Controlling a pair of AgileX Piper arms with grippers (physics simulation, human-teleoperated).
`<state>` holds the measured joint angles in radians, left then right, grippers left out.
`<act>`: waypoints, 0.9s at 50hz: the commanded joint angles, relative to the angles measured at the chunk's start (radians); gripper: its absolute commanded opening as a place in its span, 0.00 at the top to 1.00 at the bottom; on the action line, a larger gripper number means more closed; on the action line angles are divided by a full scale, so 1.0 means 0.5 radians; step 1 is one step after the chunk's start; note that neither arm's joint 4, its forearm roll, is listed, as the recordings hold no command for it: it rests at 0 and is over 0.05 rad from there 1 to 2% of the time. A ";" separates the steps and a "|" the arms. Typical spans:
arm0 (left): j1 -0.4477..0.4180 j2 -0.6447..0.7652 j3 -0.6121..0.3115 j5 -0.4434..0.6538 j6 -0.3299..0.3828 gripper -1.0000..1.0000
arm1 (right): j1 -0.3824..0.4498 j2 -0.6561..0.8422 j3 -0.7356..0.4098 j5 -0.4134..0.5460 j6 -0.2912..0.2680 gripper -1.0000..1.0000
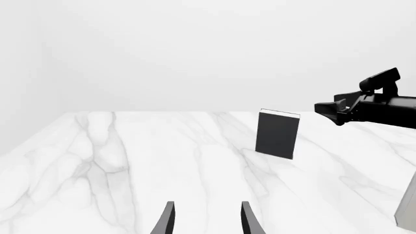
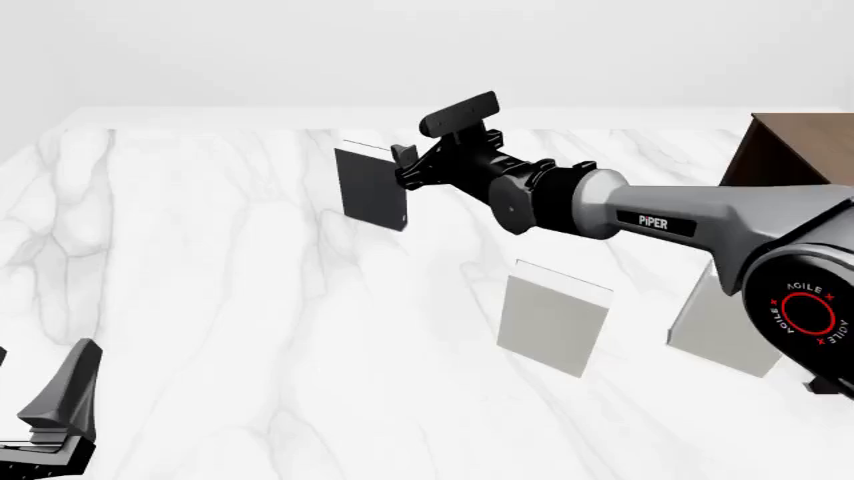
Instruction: Pick up the book on the left and place it on top of the shelf.
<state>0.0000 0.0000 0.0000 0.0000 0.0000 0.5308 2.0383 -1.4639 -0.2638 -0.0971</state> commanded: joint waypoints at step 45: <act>0.000 0.000 0.000 0.000 0.000 0.00 | -0.023 0.565 -0.555 0.125 0.069 0.00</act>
<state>0.0000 0.0000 0.0000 0.0000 0.0000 0.5228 2.2742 -1.7041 -0.2087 -0.0686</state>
